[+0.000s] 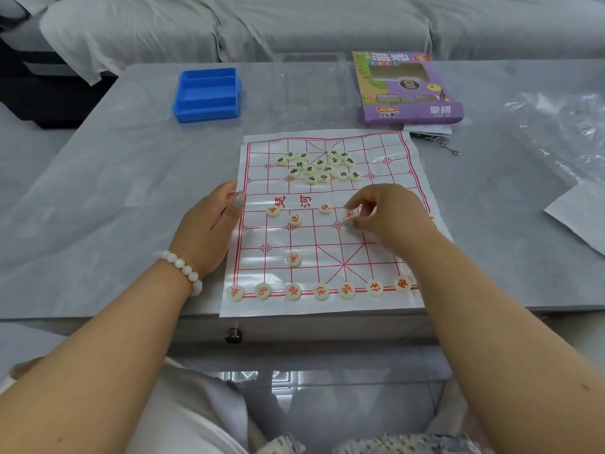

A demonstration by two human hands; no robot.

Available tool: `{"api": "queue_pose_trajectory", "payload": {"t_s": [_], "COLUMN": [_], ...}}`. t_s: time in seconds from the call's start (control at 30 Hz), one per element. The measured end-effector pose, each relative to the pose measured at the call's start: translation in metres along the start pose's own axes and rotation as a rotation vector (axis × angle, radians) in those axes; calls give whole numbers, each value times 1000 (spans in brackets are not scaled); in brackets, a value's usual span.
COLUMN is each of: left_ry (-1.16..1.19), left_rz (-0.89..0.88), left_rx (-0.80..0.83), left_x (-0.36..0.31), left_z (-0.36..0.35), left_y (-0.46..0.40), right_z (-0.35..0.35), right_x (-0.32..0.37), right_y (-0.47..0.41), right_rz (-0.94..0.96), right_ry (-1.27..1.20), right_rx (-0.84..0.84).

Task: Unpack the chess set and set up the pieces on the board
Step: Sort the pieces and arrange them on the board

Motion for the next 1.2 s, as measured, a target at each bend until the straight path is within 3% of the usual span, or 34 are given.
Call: {"api": "queue_pose_trajectory", "payload": {"t_s": [0.3, 0.43, 0.57, 0.7, 1.2], "left_ry": [5, 19, 44, 55, 38], "left_rz": [6, 3, 3, -15, 66], "left_rx": [3, 8, 38, 43, 35], "left_x": [0, 2, 7, 6, 1], "left_z": [-1, 0, 0, 1, 2], "left_y": [-1, -2, -3, -3, 0], "right_z": [-18, -15, -24, -37, -47], "right_x": [11, 24, 49, 52, 58], "right_y": [-7, 2, 17, 13, -21], "right_rz": [10, 112, 299, 330, 301], "right_ry": [82, 95, 54, 92, 196], "right_rx": [40, -12, 162, 196, -31]}}
Point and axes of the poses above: each hand's wrist, its own y-axis away from the middle knuckle, its own z-axis out of the back of the hand, x = y × z, the point moved 1 cm from there along -y, towards the middle knuckle, and after that the axes turned 2 degrees about z, right-handed, at the moved point
